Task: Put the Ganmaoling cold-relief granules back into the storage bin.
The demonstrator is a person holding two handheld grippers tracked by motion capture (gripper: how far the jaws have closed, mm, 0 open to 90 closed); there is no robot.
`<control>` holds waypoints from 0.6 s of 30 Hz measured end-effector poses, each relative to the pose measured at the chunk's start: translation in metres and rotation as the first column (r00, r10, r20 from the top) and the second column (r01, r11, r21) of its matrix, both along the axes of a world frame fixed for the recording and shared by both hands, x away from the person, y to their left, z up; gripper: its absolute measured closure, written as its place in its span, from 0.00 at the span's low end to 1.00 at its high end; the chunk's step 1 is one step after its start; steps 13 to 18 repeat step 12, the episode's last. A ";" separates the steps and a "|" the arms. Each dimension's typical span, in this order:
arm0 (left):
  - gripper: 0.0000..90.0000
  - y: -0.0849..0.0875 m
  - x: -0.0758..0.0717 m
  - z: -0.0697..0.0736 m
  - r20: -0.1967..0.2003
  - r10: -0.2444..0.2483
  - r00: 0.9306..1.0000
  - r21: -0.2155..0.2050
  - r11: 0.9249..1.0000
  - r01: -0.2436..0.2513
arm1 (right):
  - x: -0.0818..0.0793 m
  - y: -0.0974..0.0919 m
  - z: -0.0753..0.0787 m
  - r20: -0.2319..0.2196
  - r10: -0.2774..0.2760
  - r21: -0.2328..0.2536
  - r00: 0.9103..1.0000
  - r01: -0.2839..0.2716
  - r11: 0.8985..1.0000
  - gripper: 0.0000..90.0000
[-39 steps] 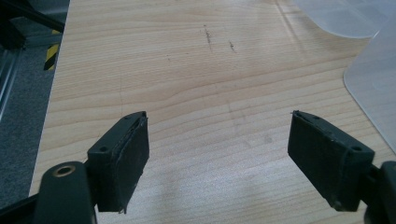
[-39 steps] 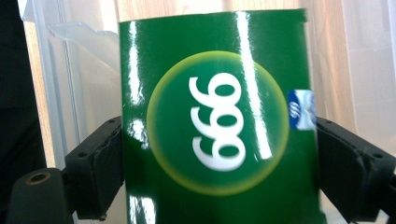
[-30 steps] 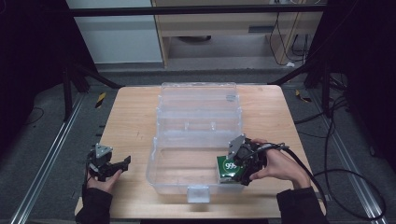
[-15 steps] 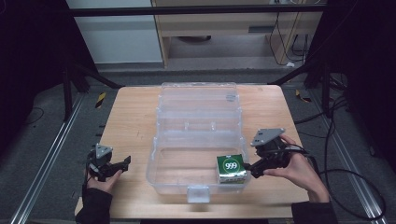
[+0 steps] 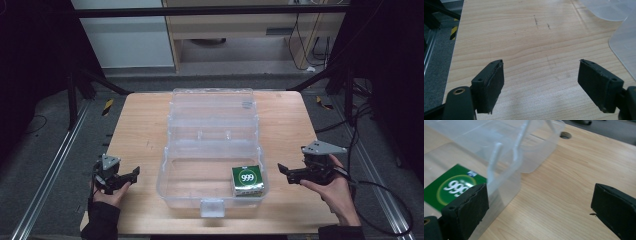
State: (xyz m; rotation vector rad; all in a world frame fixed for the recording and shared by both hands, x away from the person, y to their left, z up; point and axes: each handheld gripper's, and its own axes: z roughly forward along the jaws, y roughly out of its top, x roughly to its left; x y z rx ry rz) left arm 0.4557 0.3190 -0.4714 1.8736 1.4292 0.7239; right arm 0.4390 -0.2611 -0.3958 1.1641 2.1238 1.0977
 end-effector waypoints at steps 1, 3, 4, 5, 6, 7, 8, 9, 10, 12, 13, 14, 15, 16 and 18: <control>0.23 0.000 0.000 0.000 0.002 0.001 1.000 0.001 1.000 -0.001 | 0.001 -0.003 -0.003 0.001 -0.021 0.010 1.000 0.021 1.000 0.02; 0.23 0.000 0.000 0.000 0.004 0.000 1.000 0.001 1.000 0.000 | 0.002 -0.009 -0.010 -0.002 -0.063 0.023 0.998 0.063 0.998 0.02; 0.24 0.000 0.000 -0.001 0.005 0.001 1.000 0.002 1.000 -0.001 | 0.002 -0.012 -0.014 0.001 -0.084 0.025 0.996 0.084 0.996 0.02; 0.24 0.000 0.000 -0.001 0.007 0.002 1.000 0.002 1.000 -0.002 | 0.003 -0.015 -0.017 -0.001 -0.104 0.031 0.995 0.104 0.994 0.02; 0.24 0.001 0.000 -0.001 0.008 0.002 1.000 0.002 1.000 -0.002 | 0.003 -0.017 -0.021 0.002 -0.122 0.033 0.992 0.122 0.992 0.02; 0.25 0.001 0.000 -0.001 0.009 0.003 1.000 0.003 1.000 -0.003 | 0.004 -0.020 -0.024 0.001 -0.145 0.043 0.989 0.145 0.989 0.02; 0.25 0.001 0.000 -0.001 0.009 0.004 1.000 0.003 1.000 -0.004 | 0.005 -0.023 -0.028 0.003 -0.160 0.044 0.987 0.160 0.986 0.03; 0.25 0.001 0.000 -0.001 0.009 0.004 1.000 0.003 1.000 -0.004 | 0.006 -0.026 -0.032 -0.003 -0.176 0.048 0.984 0.176 0.983 0.03; 0.25 0.001 0.000 -0.001 0.011 0.006 1.000 0.002 1.000 -0.006 | 0.006 -0.028 -0.036 -0.012 -0.193 0.053 0.981 0.194 0.980 0.03; 0.26 0.002 0.000 -0.002 0.010 0.007 1.000 0.003 1.000 -0.007 | 0.009 -0.034 -0.045 -0.021 -0.228 0.047 0.974 0.228 0.972 0.03; 0.26 0.002 0.000 -0.002 0.010 0.007 1.000 0.003 1.000 -0.007 | 0.009 -0.034 -0.045 -0.021 -0.228 0.047 0.974 0.228 0.972 0.03; 0.26 0.002 0.000 -0.002 0.010 0.007 1.000 0.003 1.000 -0.007 | 0.009 -0.034 -0.045 -0.021 -0.228 0.047 0.974 0.228 0.972 0.03; 0.26 0.002 0.000 -0.002 0.010 0.007 1.000 0.003 1.000 -0.007 | 0.009 -0.034 -0.045 -0.021 -0.228 0.047 0.974 0.228 0.972 0.03; 0.26 0.002 0.000 -0.002 0.010 0.007 1.000 0.003 1.000 -0.007 | 0.009 -0.034 -0.045 -0.021 -0.228 0.047 0.974 0.228 0.972 0.03; 0.26 0.002 0.000 -0.002 0.010 0.007 1.000 0.003 1.000 -0.007 | 0.009 -0.034 -0.045 -0.021 -0.228 0.047 0.974 0.228 0.972 0.03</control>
